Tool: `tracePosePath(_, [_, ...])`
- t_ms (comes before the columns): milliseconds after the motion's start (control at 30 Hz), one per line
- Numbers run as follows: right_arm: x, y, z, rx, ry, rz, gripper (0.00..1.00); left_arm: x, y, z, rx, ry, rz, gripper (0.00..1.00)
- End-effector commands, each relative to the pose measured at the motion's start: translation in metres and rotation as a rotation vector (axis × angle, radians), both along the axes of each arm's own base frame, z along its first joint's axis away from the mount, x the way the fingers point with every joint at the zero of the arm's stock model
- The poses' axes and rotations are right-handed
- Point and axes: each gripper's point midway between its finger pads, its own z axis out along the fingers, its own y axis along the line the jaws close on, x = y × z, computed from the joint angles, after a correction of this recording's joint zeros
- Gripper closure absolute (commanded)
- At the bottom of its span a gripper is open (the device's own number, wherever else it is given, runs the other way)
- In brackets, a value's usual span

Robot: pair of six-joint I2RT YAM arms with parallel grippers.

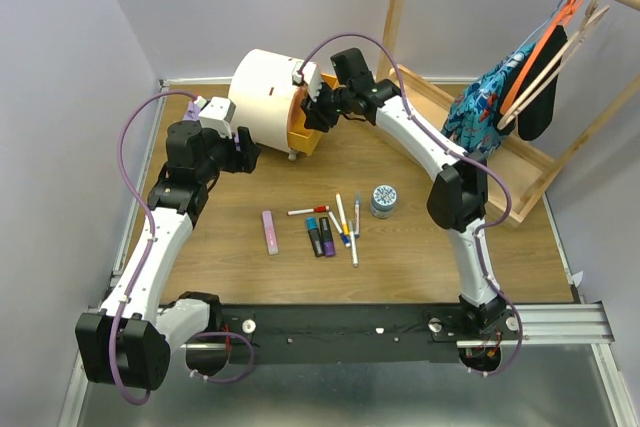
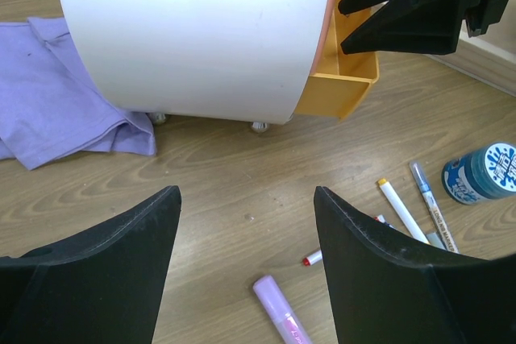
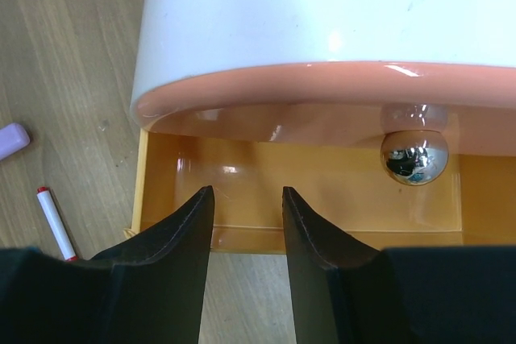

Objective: Sort the stationery into containers
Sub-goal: Open the drawer in the storage box.

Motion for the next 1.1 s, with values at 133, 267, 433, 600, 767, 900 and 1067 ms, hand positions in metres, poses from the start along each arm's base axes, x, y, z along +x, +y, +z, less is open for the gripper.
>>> tracePosePath(133, [-0.018, -0.024, -0.002, -0.082, 0.025, -0.045, 0.53, 0.002, -0.002, 0.003, -0.029, -0.015, -0.010, 0.23])
tracePosePath(267, [-0.018, -0.027, -0.005, -0.095, 0.030, -0.056, 0.53, 0.006, -0.006, 0.003, -0.047, -0.032, -0.021, 0.23])
tracePosePath(433, [-0.016, -0.026, -0.002, -0.082, 0.026, -0.065, 0.53, 0.023, -0.014, 0.006, -0.065, -0.045, -0.049, 0.18])
tracePosePath(600, [-0.022, -0.021, 0.021, -0.031, 0.007, -0.029, 0.52, 0.048, -0.011, 0.001, -0.026, -0.046, -0.025, 0.20])
tracePosePath(767, [-0.050, -0.016, 0.039, 0.029, 0.012, 0.093, 0.47, 0.061, -0.008, 0.005, -0.007, -0.059, -0.008, 0.23])
tracePosePath(900, [-0.058, -0.016, 0.033, 0.010, 0.049, 0.118, 0.46, 0.066, -0.008, -0.002, -0.002, -0.038, -0.007, 0.23])
tracePosePath(1067, [-0.060, -0.007, 0.034, 0.023, 0.058, 0.145, 0.45, 0.069, -0.010, -0.004, -0.010, -0.045, -0.009, 0.23])
